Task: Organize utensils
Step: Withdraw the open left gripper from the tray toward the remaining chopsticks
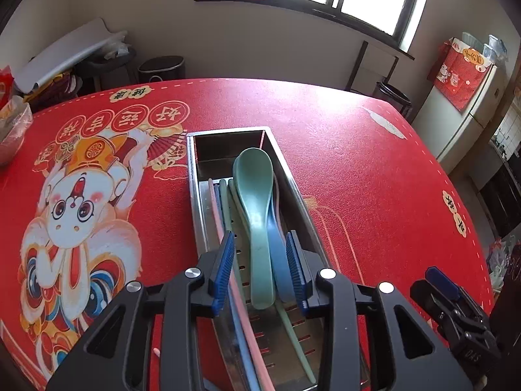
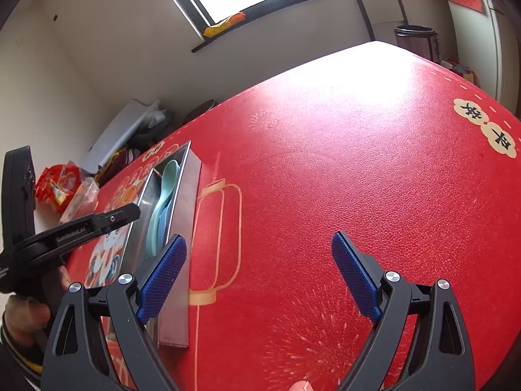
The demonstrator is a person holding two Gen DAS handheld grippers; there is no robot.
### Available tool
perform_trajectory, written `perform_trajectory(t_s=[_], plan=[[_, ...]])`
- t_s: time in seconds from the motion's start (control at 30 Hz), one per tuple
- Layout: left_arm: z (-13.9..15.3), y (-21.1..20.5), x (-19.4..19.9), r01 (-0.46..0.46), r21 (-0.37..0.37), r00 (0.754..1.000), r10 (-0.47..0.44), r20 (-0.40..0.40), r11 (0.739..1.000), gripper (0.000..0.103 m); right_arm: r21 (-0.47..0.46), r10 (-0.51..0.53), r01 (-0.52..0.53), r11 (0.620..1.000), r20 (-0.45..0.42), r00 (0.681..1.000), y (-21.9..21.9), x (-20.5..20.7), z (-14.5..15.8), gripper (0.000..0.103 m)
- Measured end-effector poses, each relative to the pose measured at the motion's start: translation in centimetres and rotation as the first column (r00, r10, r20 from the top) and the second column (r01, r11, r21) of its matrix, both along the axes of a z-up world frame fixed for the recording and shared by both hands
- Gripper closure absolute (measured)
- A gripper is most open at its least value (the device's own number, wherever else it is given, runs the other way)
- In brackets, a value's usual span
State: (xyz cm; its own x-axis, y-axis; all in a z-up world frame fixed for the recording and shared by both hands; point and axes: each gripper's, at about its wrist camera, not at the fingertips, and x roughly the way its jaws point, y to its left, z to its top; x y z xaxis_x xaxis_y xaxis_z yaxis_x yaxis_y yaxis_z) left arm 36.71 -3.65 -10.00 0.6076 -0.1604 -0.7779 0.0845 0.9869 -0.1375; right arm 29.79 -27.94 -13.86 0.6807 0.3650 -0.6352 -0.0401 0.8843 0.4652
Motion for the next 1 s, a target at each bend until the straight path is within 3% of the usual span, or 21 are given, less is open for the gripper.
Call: perform_trajectory(t_s=[0.43,0.57,0.77,0.9,1.0], plan=[[1.7,3.6,-7.1,-0.02,0.019,0.999,0.019,0.04,1.0,0.064,-0.087,0.027,-0.023,0.996,0.048,0.998,1.6,-0.5,0.0,0.015],[1.2,4.9,-9.3,-0.022,0.008,0.999,0.022,0.032,1.0,0.064,-0.137,0.037,-0.031,0.99,0.041,0.998,2.3,-0.9,0.4,0.015],[-0.2,6.5,-11.5,-0.037,-0.002,0.999,0.037,0.006,0.999,0.063,-0.194,0.131,-0.123,0.973,0.026,0.991,3.9,-3.2,1.3,0.015],[-1.1,6.7,-12.9,-0.028,-0.013,1.0,0.028,-0.004,1.0,0.056,-0.299,0.202,-0.185,0.936,0.027,0.979,5.2,-5.0,1.9,0.015],[-2.0,6.2,-13.7,-0.014,-0.015,1.0,0.014,-0.018,1.0,0.046,-0.316,0.211,-0.192,0.929,0.027,0.977,5.1,-5.9,2.1,0.015]])
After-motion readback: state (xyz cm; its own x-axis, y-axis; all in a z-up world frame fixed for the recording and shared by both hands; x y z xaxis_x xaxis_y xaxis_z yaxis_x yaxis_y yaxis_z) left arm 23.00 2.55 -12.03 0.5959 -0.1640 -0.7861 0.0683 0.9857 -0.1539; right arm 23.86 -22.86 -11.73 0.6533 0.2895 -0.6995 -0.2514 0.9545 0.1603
